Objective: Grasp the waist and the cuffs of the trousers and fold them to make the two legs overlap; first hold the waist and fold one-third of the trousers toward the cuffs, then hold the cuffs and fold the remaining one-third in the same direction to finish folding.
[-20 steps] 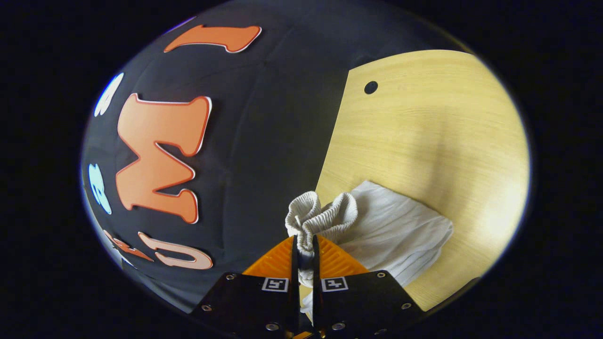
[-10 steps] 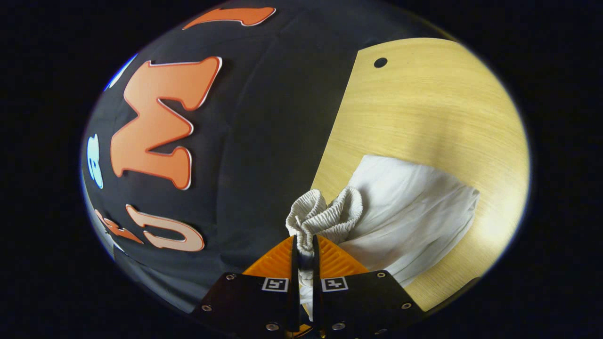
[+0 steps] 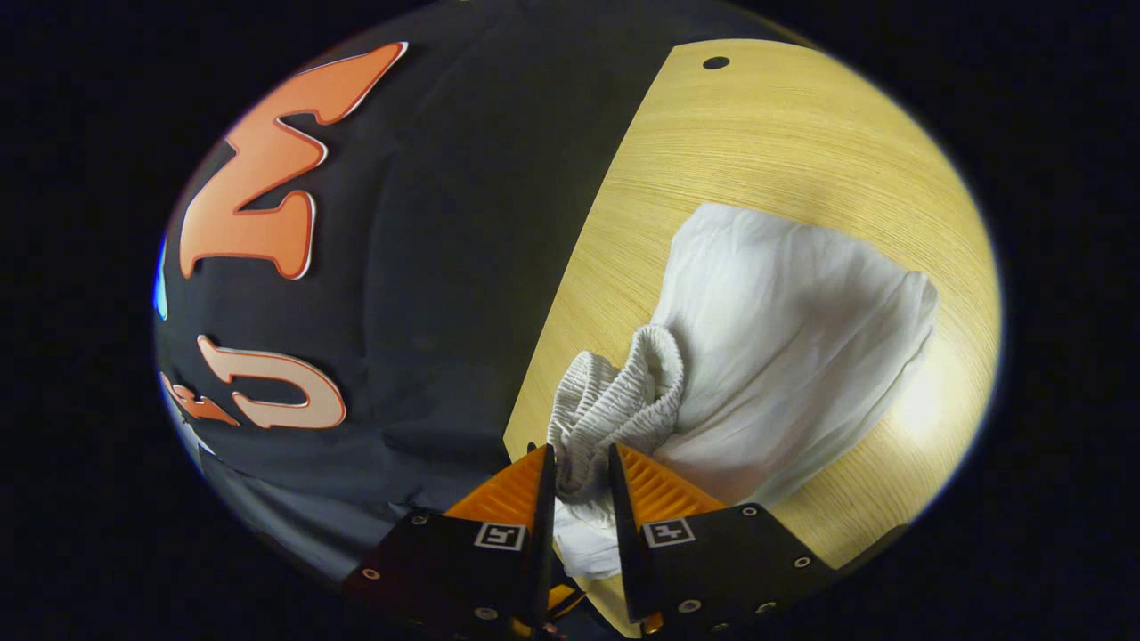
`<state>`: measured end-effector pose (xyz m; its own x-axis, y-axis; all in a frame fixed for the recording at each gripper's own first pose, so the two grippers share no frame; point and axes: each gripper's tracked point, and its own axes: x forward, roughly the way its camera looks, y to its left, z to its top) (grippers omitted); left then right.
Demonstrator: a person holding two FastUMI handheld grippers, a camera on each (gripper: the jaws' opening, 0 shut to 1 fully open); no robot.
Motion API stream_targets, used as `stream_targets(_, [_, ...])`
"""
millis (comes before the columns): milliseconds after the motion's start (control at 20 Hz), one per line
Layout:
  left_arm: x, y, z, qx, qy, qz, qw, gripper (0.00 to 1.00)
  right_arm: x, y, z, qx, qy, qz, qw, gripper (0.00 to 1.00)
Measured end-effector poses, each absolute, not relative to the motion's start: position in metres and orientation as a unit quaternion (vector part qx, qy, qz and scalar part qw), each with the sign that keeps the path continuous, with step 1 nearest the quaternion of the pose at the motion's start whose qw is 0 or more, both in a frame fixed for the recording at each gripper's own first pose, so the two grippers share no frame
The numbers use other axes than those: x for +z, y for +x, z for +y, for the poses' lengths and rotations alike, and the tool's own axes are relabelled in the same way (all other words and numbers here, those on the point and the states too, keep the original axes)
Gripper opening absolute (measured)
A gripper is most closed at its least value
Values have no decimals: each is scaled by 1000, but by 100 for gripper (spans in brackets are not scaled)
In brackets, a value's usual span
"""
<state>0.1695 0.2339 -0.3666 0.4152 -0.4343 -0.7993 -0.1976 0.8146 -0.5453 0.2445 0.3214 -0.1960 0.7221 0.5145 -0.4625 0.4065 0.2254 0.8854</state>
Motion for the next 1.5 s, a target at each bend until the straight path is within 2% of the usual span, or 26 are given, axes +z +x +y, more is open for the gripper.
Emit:
stream_targets(200, [-371,166,241,-60,-352,530,769,99,-190,240,323,54,617,365,695,47])
stream_targets(600, [-383,174,279,-15,-438,502,745,99,-181,227,300,50,589,356,724,51])
stream_targets(750, [-398,182,282,3,-453,499,739,99,-178,224,289,46,582,352,732,56])
stream_targets(1150, [-400,225,243,-32,-453,481,749,94,-181,212,249,22,583,344,736,60])
stream_targets(1350, [-403,242,229,-28,-467,457,757,84,-195,196,227,1,577,350,738,64])
stream_targets(1450, [-411,241,232,-5,-465,458,758,66,-198,188,214,-6,574,349,741,73])
stream_targets(1500, [-413,238,231,-1,-467,456,757,46,-200,186,206,-11,572,349,742,83])
